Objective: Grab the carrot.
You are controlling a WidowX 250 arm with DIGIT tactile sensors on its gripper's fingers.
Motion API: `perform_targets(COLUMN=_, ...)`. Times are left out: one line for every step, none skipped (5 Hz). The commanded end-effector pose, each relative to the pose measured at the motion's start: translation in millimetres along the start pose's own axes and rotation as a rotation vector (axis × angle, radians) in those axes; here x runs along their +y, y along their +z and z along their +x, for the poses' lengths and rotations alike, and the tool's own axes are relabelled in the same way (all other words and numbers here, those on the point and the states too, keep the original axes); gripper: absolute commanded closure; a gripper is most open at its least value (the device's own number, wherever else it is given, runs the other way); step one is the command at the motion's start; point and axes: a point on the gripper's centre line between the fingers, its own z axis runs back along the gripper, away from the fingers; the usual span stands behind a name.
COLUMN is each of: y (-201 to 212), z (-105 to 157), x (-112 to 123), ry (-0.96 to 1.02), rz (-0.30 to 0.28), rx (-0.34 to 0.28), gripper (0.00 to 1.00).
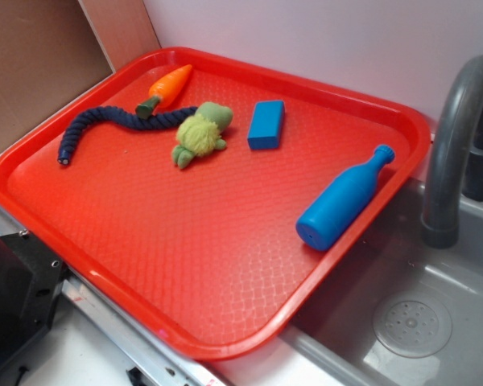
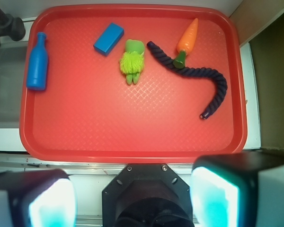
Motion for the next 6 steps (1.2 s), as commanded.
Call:
perform_targets(y=0.0, z=0.0, x=0.0, ry=0.000, rz=0.000, rx=0.000, gripper=0.00)
perform_targets(y=-10.9, z=21.4, x=2.3, ry=0.192, rz=-0.021, rx=-0.154, gripper=0.00)
perform_targets(y=-29.7, z=45.3, x=16.1, ry=0.317, rz=0.018, rx=-0.225, gripper=0.00)
perform_targets(y=-51.9, z=65.2, x=31.2, ry=0.403, rz=0.081, rx=-0.270, gripper=0.00)
perform_targets(y=-89.4, z=95.0, x=58.2, ry=0.456, rz=0.083, rx=-0.240, gripper=0.00)
perform_targets(y=-110.2, z=108.8, x=81.0, ry=0.495, rz=0.140, rx=-0.248, gripper=0.00)
